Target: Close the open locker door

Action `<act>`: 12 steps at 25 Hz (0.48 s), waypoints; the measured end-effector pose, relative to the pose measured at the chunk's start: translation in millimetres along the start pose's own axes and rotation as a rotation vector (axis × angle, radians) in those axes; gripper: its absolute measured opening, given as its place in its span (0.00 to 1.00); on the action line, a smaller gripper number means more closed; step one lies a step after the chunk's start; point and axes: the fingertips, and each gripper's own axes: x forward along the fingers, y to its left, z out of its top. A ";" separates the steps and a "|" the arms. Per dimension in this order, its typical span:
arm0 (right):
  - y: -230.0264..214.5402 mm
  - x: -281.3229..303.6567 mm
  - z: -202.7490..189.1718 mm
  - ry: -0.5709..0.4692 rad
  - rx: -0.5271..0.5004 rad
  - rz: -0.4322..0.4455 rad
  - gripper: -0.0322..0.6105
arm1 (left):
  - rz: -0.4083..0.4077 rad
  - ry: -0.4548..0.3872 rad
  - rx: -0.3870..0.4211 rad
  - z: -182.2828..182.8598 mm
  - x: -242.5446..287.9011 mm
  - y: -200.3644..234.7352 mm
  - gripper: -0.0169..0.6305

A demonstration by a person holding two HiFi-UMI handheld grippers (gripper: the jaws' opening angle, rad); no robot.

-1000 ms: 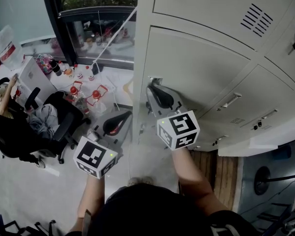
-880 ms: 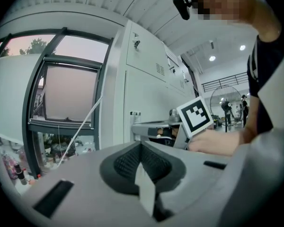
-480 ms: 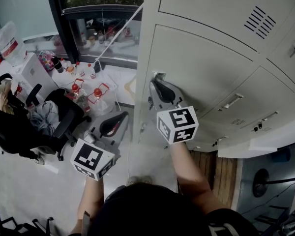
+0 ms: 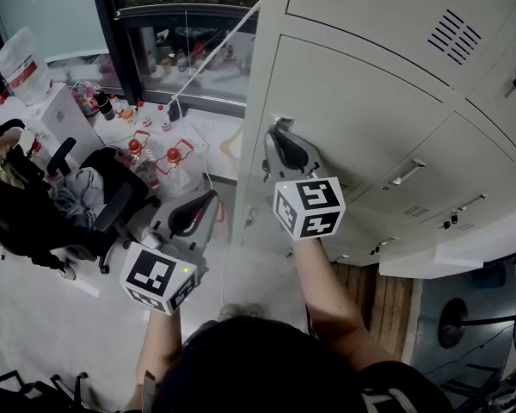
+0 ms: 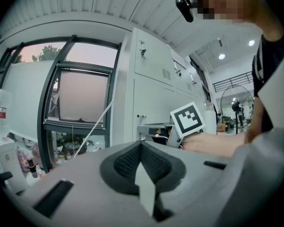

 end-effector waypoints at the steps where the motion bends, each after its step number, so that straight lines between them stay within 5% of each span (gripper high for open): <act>1: 1.6 -2.6 0.0 -0.002 0.009 -0.002 0.10 | 0.007 -0.004 -0.001 0.7 -1.1 -0.7 0.03; 12: -6.6 -81.4 5.8 -0.045 -0.019 -0.113 0.08 | 0.011 -0.048 0.044 15.0 7.9 -34.1 0.03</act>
